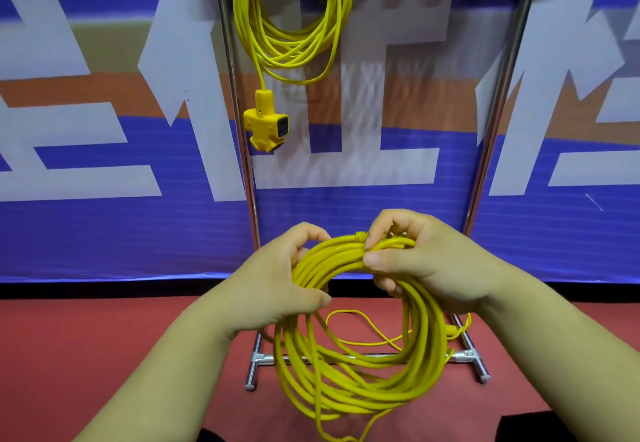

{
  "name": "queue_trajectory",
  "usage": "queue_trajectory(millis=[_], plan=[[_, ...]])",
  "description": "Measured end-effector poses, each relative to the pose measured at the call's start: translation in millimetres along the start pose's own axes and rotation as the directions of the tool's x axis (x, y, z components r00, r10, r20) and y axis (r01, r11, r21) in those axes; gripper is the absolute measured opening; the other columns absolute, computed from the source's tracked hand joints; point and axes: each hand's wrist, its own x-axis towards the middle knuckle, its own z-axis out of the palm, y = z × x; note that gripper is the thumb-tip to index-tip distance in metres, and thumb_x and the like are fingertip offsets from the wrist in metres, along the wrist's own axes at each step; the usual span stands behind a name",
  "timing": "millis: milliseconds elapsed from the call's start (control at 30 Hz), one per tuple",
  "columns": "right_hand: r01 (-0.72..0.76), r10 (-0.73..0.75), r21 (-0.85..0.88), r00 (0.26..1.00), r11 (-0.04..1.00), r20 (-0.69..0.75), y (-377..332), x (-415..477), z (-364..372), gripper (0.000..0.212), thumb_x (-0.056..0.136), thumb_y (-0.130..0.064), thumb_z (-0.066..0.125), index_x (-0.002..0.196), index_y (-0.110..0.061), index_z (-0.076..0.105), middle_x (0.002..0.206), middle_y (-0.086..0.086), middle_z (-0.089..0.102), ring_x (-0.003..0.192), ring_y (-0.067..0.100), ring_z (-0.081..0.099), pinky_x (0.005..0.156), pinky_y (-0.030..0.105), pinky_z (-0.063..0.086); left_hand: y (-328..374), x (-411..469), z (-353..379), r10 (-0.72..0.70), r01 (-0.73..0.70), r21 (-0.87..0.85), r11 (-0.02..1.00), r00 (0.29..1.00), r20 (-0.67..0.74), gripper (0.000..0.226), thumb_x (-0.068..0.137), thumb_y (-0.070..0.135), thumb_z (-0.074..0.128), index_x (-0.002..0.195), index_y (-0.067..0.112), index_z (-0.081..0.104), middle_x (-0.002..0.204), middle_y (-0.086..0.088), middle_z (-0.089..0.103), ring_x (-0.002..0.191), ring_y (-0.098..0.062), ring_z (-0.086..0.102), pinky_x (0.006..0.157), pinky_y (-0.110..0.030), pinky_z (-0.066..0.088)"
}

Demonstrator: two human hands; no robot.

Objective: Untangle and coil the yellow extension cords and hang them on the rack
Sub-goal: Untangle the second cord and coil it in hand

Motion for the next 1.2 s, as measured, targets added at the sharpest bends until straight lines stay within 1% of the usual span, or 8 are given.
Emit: queue_trajectory(millis=[133, 333, 400, 567, 667, 767, 967, 1200], plan=[[0.072, -0.061, 0.094, 0.992, 0.993, -0.109, -6.5, 0.5, -9.1, 0.016, 0.079, -0.008, 0.075, 0.086, -0.012, 0.061, 0.066, 0.013, 0.053, 0.053, 0.021, 0.054, 0.051, 0.030, 0.046, -6.3, 6.6, 9.0, 0.040, -0.015, 0.110, 0.994, 0.972, -0.230, 0.060, 0.076, 0.009, 0.081, 0.117, 0.042, 0.052, 0.077, -0.001, 0.066, 0.060, -0.014, 0.060, 0.064, -0.041, 0.056], [0.166, -0.131, 0.174, 0.972, 0.971, -0.195, -9.9, 0.8, -14.2, 0.021, 0.071, -0.010, 0.081, 0.078, -0.017, 0.063, 0.062, 0.007, 0.054, 0.050, 0.020, 0.051, 0.047, 0.026, 0.044, -27.4, 18.6, 30.0, 0.025, 0.010, 0.068, 0.998, 0.865, -0.500, 0.086, 0.065, 0.037, 0.090, 0.133, 0.051, 0.040, 0.107, 0.013, 0.069, 0.092, -0.002, 0.067, 0.080, -0.018, 0.051], [0.213, -0.158, 0.233, 0.959, 0.949, -0.234, -12.3, 0.6, -18.9, 0.021, 0.064, -0.016, 0.079, 0.076, -0.019, 0.063, 0.062, 0.006, 0.054, 0.049, 0.019, 0.051, 0.046, 0.025, 0.044, -32.0, 19.5, 30.6, 0.015, 0.030, 0.077, 0.997, 0.851, -0.526, 0.098, 0.061, 0.046, 0.090, 0.140, 0.052, 0.032, 0.115, 0.016, 0.066, 0.097, 0.005, 0.065, 0.082, -0.013, 0.048], [0.274, -0.192, 0.371, 0.951, 0.887, -0.242, -15.8, -3.2, -39.5, 0.045, 0.056, -0.025, 0.095, 0.083, -0.019, 0.060, 0.067, 0.006, 0.056, 0.049, 0.015, 0.052, 0.047, 0.027, 0.046, -29.2, 34.2, 41.7, 0.020, 0.014, 0.068, 0.998, 0.881, -0.472, 0.118, 0.057, 0.046, 0.086, 0.151, 0.050, 0.017, 0.112, 0.035, 0.064, 0.103, 0.004, 0.065, 0.093, -0.033, 0.052], [0.259, -0.177, 0.398, 0.957, 0.880, -0.230, -14.6, -4.4, -43.9, 0.052, 0.053, -0.027, 0.097, 0.086, -0.017, 0.057, 0.067, 0.005, 0.055, 0.048, 0.015, 0.051, 0.048, 0.026, 0.046, -29.2, 49.7, 42.3, -0.009, -0.046, -0.141, 0.989, 0.930, -0.367, 0.118, 0.054, 0.036, 0.091, 0.152, 0.040, 0.026, 0.134, 0.021, 0.060, 0.121, -0.002, 0.060, 0.100, -0.038, 0.052], [0.239, -0.159, 0.436, 0.964, 0.867, -0.212, -11.9, -7.1, -48.5, 0.053, 0.053, -0.026, 0.098, 0.086, -0.017, 0.058, 0.068, 0.006, 0.054, 0.048, 0.015, 0.050, 0.048, 0.026, 0.045, -30.9, 57.2, 42.1, -0.076, -0.027, -0.381, 0.924, 0.965, -0.252, 0.101, 0.056, 0.018, 0.087, 0.145, 0.025, 0.040, 0.124, -0.010, 0.070, 0.111, -0.023, 0.070, 0.085, -0.044, 0.059], [0.210, -0.097, 0.426, 0.957, 0.880, -0.273, -5.7, -13.3, -67.0, 0.057, 0.049, -0.028, 0.099, 0.087, -0.017, 0.058, 0.072, 0.009, 0.055, 0.051, 0.016, 0.053, 0.049, 0.027, 0.047, -17.7, 57.4, 34.5, -0.055, -0.077, -0.490, 0.869, 0.967, -0.249, 0.080, 0.068, 0.001, 0.074, 0.141, 0.018, 0.047, 0.082, -0.015, 0.069, 0.075, -0.036, 0.071, 0.064, -0.039, 0.058], [0.211, -0.071, 0.439, 0.947, 0.873, -0.314, 11.1, -5.9, -68.0, 0.055, 0.045, -0.028, 0.101, 0.081, -0.018, 0.061, 0.075, 0.010, 0.057, 0.055, 0.018, 0.055, 0.049, 0.028, 0.049, 6.3, 35.1, -0.9, 0.119, -0.218, -0.391, 0.894, 0.958, -0.262, 0.097, 0.085, -0.005, 0.069, 0.144, 0.062, 0.033, 0.068, -0.015, 0.047, 0.059, -0.026, 0.048, 0.057, -0.036, 0.045]])
